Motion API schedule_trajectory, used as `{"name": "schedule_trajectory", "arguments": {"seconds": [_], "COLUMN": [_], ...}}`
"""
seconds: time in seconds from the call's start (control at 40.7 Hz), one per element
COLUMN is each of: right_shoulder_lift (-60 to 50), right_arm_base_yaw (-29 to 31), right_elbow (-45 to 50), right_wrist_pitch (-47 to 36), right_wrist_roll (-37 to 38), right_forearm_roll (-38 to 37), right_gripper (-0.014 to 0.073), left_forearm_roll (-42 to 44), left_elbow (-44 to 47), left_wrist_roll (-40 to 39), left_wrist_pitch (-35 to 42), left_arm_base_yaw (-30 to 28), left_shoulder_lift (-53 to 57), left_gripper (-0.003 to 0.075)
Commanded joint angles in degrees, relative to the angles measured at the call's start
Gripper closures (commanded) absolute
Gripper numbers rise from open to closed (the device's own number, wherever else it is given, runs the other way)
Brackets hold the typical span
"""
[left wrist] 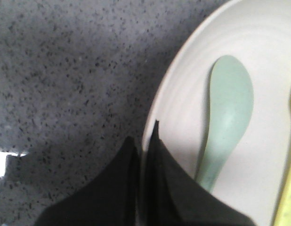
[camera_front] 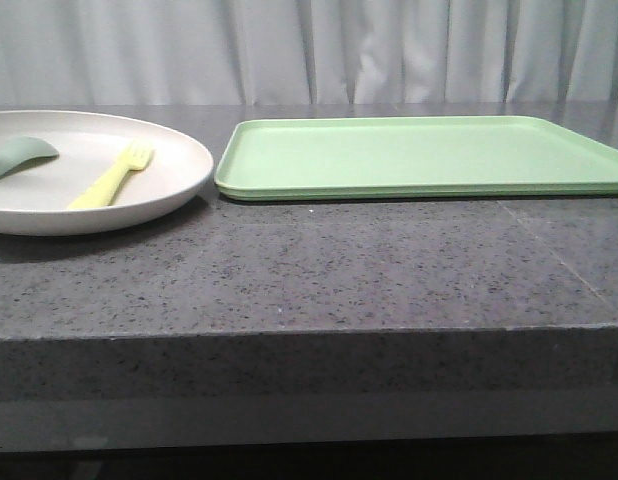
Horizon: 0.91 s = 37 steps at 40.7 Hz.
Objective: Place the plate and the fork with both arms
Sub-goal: 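Lower the left gripper to the rim of the cream plate and grasp it, then lift the plate with the left gripper and carry it onto the green tray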
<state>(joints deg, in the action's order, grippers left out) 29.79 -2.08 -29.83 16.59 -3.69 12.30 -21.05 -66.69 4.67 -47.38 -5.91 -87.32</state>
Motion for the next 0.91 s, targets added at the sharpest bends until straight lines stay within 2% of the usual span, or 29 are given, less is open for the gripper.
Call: {"name": "schedule_trajectory", "arguments": {"seconds": [0.0,0.196,0.393,0.663,0.884], "right_shoulder_lift": [0.5,0.5,0.5,0.5,0.5], "right_arm_base_yaw": [0.0,0.0,0.0,0.0,0.0], "right_elbow": [-2.3,-2.3,-2.3,-2.3,-2.3], "right_wrist_pitch": [-3.8,-3.8,-3.8,-3.3,-3.0], "right_wrist_roll": [-0.2,-0.2,-0.2,-0.2,-0.2], "right_forearm_roll": [-0.4,-0.4,-0.4,-0.4,-0.4], "right_gripper": [0.0002,0.0002,0.0002,0.0002,0.0002], "left_forearm_roll": [-8.5,-14.4,-14.6,-14.6,-13.2], "left_elbow": [-2.9,-6.0,-12.9,-28.1,-42.2], "left_wrist_roll": [4.8,7.5,6.9,2.2,-3.9], "left_wrist_pitch": [1.2,0.9,0.3,0.5,-0.6], "left_arm_base_yaw": [-1.4,0.4,7.2,20.3,26.8], "left_shoulder_lift": [2.7,2.1,-2.7,-14.7,-26.1], "left_gripper": [0.0738,0.0738,0.0738,0.0738,0.0738]}}
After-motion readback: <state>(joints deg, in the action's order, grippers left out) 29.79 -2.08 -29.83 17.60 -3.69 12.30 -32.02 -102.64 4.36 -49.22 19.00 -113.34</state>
